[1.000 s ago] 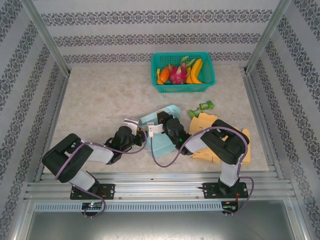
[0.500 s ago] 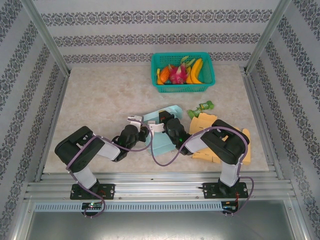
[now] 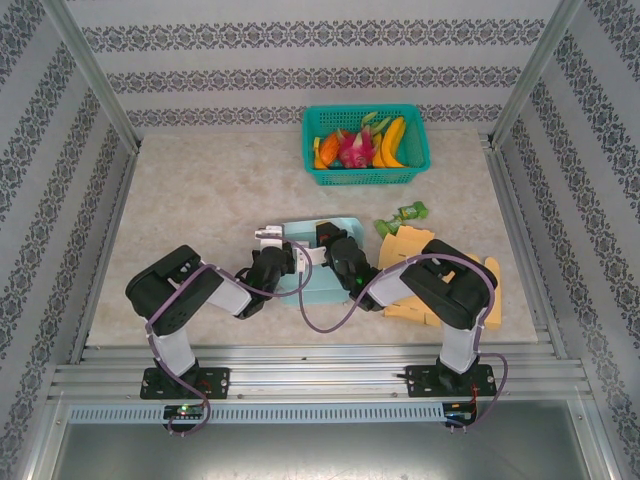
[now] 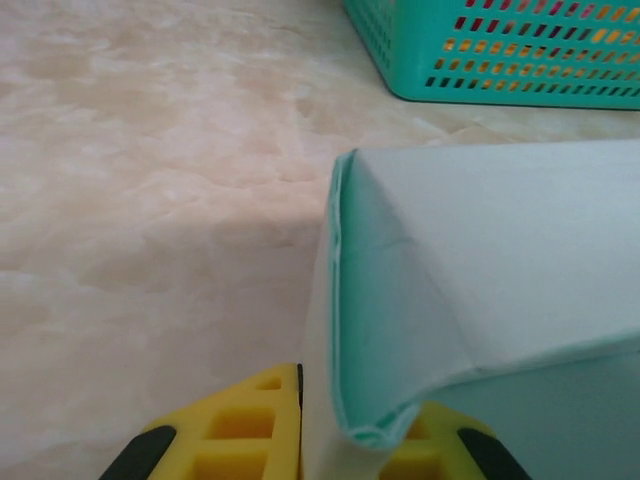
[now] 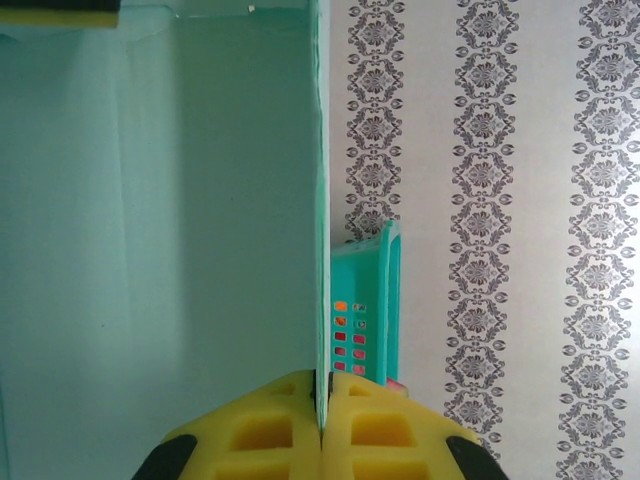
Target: Fold the paper box
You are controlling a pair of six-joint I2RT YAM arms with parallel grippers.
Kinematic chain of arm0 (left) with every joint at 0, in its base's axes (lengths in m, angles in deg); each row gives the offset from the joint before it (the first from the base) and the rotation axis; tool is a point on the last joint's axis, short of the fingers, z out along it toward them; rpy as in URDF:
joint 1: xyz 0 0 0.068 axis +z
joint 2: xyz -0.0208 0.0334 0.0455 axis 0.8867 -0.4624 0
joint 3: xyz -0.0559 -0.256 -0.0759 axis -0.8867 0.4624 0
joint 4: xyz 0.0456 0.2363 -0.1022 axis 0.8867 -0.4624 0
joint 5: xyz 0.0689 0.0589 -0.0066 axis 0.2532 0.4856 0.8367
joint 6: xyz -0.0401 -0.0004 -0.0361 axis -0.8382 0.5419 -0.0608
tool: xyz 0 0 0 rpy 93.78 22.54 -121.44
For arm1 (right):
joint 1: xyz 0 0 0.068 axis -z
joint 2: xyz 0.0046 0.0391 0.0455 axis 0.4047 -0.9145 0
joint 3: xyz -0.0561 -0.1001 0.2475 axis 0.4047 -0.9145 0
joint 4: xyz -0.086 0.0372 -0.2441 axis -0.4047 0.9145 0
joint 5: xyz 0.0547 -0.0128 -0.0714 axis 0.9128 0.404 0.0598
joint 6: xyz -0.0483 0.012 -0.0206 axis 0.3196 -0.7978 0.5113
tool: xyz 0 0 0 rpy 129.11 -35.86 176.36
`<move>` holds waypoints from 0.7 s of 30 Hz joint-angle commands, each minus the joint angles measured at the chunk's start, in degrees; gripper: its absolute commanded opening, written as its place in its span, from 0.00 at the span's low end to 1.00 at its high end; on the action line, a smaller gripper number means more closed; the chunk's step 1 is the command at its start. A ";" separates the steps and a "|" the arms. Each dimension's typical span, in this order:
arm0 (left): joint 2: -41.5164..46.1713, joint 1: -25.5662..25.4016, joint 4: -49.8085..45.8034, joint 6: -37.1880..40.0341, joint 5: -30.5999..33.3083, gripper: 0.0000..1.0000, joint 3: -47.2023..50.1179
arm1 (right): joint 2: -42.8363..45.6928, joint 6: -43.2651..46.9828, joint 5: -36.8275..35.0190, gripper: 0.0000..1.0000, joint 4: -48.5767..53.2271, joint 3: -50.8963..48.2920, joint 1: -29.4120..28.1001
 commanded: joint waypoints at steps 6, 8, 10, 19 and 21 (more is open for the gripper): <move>-2.42 1.25 -0.98 -4.21 8.21 0.00 -2.70 | -0.01 -5.84 2.04 0.14 4.47 -1.43 -0.87; -3.04 1.28 0.23 -2.50 6.37 0.00 -2.90 | 2.42 -8.81 3.67 0.18 5.94 -2.10 -0.96; -3.51 1.41 0.91 -0.20 4.16 0.00 -3.27 | 5.64 -12.39 5.14 0.26 7.96 -2.81 -0.96; -2.47 4.19 1.76 6.75 -5.06 0.00 -2.38 | 21.39 -25.49 10.21 0.54 16.76 -8.46 -1.14; -1.73 4.93 2.65 8.81 -7.86 0.00 -1.49 | 26.07 -30.17 12.36 0.57 21.78 -8.84 -1.12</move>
